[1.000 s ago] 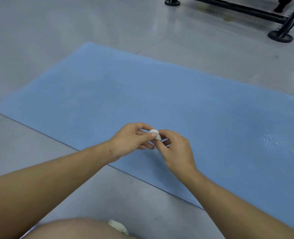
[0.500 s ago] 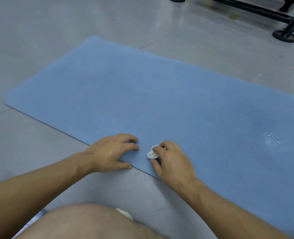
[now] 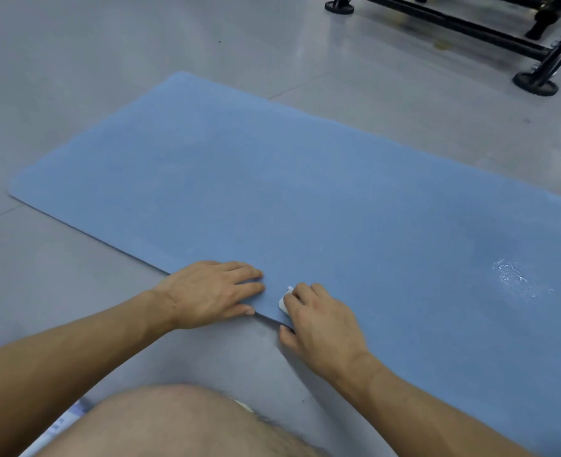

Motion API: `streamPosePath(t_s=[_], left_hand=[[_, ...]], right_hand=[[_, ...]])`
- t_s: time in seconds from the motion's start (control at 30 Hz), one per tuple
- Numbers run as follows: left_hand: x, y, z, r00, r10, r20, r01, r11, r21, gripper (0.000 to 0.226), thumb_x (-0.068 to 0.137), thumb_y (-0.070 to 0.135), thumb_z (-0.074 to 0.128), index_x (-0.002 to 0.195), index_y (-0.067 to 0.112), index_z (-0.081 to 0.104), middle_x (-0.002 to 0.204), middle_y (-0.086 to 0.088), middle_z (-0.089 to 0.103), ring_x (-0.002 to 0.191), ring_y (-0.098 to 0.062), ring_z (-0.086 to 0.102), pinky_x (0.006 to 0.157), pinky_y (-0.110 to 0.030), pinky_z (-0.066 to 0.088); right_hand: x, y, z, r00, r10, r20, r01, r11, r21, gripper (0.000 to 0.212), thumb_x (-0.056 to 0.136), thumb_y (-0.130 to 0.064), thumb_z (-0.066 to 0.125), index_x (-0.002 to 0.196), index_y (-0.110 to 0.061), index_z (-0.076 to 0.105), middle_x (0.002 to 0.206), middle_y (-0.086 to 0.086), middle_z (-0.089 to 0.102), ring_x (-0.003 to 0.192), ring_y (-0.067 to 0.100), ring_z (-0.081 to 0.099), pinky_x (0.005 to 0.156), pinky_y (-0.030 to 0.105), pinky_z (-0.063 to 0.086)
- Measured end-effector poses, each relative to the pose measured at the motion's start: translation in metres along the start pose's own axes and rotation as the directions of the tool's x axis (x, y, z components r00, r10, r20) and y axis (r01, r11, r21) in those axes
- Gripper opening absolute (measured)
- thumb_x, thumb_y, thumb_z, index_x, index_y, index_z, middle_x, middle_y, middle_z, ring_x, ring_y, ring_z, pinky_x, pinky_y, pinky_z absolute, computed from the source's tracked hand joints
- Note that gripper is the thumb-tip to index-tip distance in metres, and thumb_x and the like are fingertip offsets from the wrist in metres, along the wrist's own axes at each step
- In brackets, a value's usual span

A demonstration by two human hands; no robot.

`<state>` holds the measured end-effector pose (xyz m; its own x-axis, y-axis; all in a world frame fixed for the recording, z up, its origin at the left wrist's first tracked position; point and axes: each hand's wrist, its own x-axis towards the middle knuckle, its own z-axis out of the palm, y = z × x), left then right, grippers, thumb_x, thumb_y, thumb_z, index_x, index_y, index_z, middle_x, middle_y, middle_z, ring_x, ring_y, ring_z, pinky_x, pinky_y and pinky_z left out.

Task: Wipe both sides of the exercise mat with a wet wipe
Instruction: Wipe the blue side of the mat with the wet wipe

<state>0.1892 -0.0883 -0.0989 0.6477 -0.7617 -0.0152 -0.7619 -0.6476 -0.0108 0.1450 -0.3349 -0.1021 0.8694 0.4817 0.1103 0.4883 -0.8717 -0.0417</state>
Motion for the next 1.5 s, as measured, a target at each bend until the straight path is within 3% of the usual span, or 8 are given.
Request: streamPosePath(t_s=[0.13,0.23,0.6,0.87,0.97,1.17,1.33,1.5], left_hand=[[-0.005,-0.007,0.002,0.998,-0.024,0.058,0.021,0.999,0.047,0.059,0.102,0.06,0.024,0.139,0.027,0.057,0.146,0.004,0.056,0.13,-0.017,0.057,0.091,-0.03,0.056],[-0.013,-0.013,0.007,0.999,-0.036,0.024,0.033,0.992,0.118,0.062,0.095,0.024,0.022,0.152,0.021,0.047,0.157,-0.001,0.046,0.138,-0.022,0.053,0.101,-0.034,0.051],[-0.028,0.001,0.003,0.979,0.073,-0.192,-0.024,0.969,0.245,0.058,0.084,0.008,0.034,0.136,0.004,0.061,0.134,-0.013,0.067,0.112,-0.033,0.071,0.083,-0.042,0.062],[-0.068,0.031,0.042,0.984,-0.005,-0.179,0.028,0.991,0.128,0.071,0.102,0.042,0.032,0.157,0.0,0.019,0.16,-0.018,0.032,0.13,-0.034,0.05,0.09,-0.04,0.059],[-0.075,0.044,0.043,0.989,-0.035,-0.146,0.044,0.997,0.06,0.095,0.089,0.048,0.042,0.16,0.002,0.0,0.145,-0.013,0.057,0.123,-0.033,0.063,0.086,-0.041,0.06],[-0.084,0.053,0.044,0.992,-0.092,-0.088,0.099,0.993,0.07,0.064,0.108,0.033,0.023,0.16,0.001,0.005,0.15,-0.016,0.048,0.123,-0.033,0.064,0.084,-0.04,0.061],[-0.089,0.05,0.053,0.994,-0.101,-0.052,0.109,0.975,0.192,0.056,0.11,0.038,0.014,0.15,0.005,0.036,0.17,-0.013,-0.001,0.157,-0.03,-0.004,0.093,-0.042,0.055],[-0.09,0.042,0.051,1.0,-0.03,-0.003,0.03,0.994,0.104,0.086,0.087,0.053,0.045,0.157,0.008,0.024,0.17,-0.008,0.01,0.148,-0.028,0.033,0.083,-0.031,0.058]], right_hand=[[0.003,-0.008,0.001,0.998,-0.036,-0.046,0.032,0.996,-0.079,0.019,0.06,-0.023,0.082,0.072,-0.022,0.067,0.074,-0.006,0.057,0.065,0.018,0.058,0.04,0.026,0.023],[0.001,-0.01,-0.001,0.997,-0.028,-0.073,0.022,0.996,-0.082,0.025,0.059,-0.018,0.087,0.076,-0.021,0.07,0.076,-0.007,0.058,0.064,0.017,0.057,0.039,0.025,0.023],[-0.01,-0.016,-0.017,0.988,-0.015,-0.153,0.006,0.998,-0.06,0.031,0.054,-0.022,0.09,0.079,-0.022,0.072,0.074,-0.009,0.059,0.063,0.014,0.058,0.04,0.024,0.02],[-0.044,-0.032,-0.003,0.99,-0.072,-0.124,0.069,0.997,-0.029,0.022,0.078,-0.026,0.049,0.078,-0.025,0.072,0.074,-0.012,0.058,0.067,0.012,0.057,0.036,0.024,0.029],[-0.048,-0.026,-0.008,0.98,-0.165,-0.112,0.167,0.986,0.008,0.016,0.08,-0.032,0.054,0.075,-0.027,0.069,0.075,-0.013,0.059,0.067,0.01,0.059,0.04,0.022,0.026],[-0.048,-0.019,-0.019,0.968,-0.248,0.039,0.244,0.965,0.094,0.021,0.076,-0.039,0.05,0.072,-0.03,0.068,0.077,-0.015,0.061,0.066,0.008,0.058,0.046,0.022,0.018],[-0.051,-0.02,-0.012,0.937,-0.292,0.19,0.262,0.951,0.167,0.025,0.08,-0.045,0.051,0.086,-0.026,0.067,0.096,-0.008,0.06,0.084,0.017,0.061,0.048,0.026,0.042],[-0.044,-0.022,-0.03,0.928,-0.258,0.271,0.196,0.952,0.234,0.034,0.088,-0.042,0.067,0.105,-0.013,0.067,0.113,0.007,0.056,0.105,0.03,0.054,0.071,0.045,0.051]])
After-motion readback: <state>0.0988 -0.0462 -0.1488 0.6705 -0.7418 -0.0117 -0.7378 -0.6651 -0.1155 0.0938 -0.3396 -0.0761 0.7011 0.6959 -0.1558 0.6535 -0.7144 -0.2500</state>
